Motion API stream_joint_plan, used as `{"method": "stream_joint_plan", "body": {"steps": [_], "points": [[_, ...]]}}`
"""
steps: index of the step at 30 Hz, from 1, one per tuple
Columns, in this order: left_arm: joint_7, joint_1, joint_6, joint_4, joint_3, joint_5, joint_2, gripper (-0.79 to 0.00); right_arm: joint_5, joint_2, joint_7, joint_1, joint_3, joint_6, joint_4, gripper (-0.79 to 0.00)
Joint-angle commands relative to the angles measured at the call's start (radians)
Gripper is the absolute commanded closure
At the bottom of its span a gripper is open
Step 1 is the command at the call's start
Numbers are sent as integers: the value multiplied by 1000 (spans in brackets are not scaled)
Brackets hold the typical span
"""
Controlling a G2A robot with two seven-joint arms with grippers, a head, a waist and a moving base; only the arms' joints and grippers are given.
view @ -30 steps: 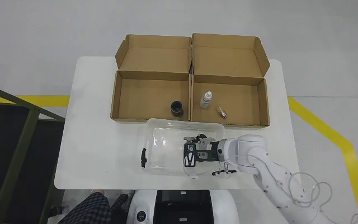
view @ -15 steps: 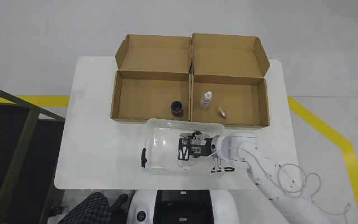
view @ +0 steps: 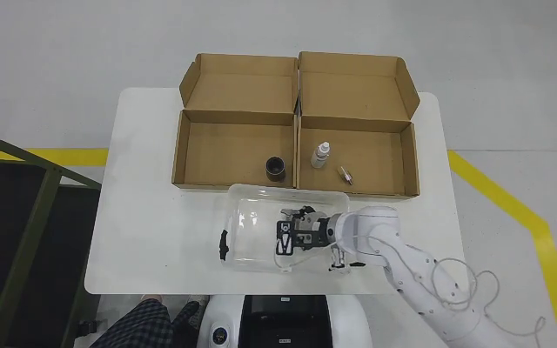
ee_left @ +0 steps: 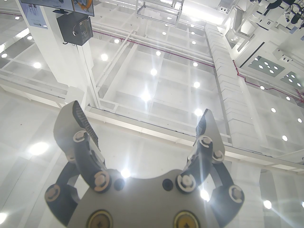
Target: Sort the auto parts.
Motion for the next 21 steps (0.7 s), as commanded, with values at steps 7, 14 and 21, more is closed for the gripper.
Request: {"method": "stream_joint_plan", "body": {"steps": [7, 14, 21], "points": [[0, 0, 0, 0, 0, 0, 0, -785, 37, 21, 52, -88, 70, 28, -86, -742], [0, 0, 0, 0, 0, 0, 0, -785, 39, 23, 60, -90, 71, 48, -46, -665], [0, 0, 0, 0, 0, 0, 0, -785, 64, 13, 39, -40, 43, 52, 36, -563]]}}
